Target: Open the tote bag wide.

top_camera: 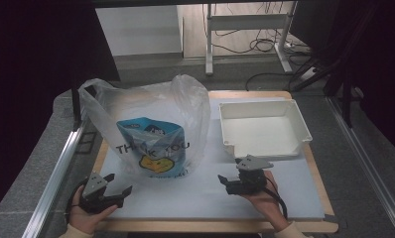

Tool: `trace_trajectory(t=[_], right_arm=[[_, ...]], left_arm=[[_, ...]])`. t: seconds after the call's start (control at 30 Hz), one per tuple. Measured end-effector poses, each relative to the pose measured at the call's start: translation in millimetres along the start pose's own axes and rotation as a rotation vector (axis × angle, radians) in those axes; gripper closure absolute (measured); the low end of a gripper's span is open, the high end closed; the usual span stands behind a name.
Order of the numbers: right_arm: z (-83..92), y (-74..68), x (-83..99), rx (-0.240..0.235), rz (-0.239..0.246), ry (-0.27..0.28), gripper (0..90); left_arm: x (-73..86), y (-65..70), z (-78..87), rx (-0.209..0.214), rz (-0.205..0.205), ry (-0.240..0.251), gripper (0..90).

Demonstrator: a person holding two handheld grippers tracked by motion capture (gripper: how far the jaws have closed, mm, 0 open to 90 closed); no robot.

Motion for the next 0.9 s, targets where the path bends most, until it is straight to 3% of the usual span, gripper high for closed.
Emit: trace_trajectory(t=[0.2,0.37,0.5,0.7,0.9], right_arm=[[2.4,6.0,9.6,-0.008,-0.048,0.013,18.4],[-0.7,4.3,19.4,-0.001,-0.036,-0.02,18.4],[1.9,6.5,20.6,0.003,-0.04,-0.009,18.5],[3.0,11.7,22.4,0.011,-0.045,-0.011,18.8],[5.6,6.9,18.0,0.016,-0.047,-0.006,18.9]], left_arm=[[-0.5,-1.5,-4.6,-0.004,-0.002,-0.008,21.5],[-3.4,-2.0,-4.4,-0.009,-0.001,0.01,21.9],[-5.4,-4.1,-6.0,-0.012,0.005,0.018,22.1],[-4.9,-6.6,-5.5,0.007,0.022,0.027,22.2],[-5.2,-6.9,-2.8,0.038,0.033,0.04,22.5]])
Point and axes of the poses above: each handheld gripper's, and its own axes: z roughly backward along the jaws, x roughly out of its underside, y roughly to its right, the point moved 4 cm from there along -z, roughly forward along the jaws, and after that the axes turned 12 degrees about x, right-handed, at the moved point
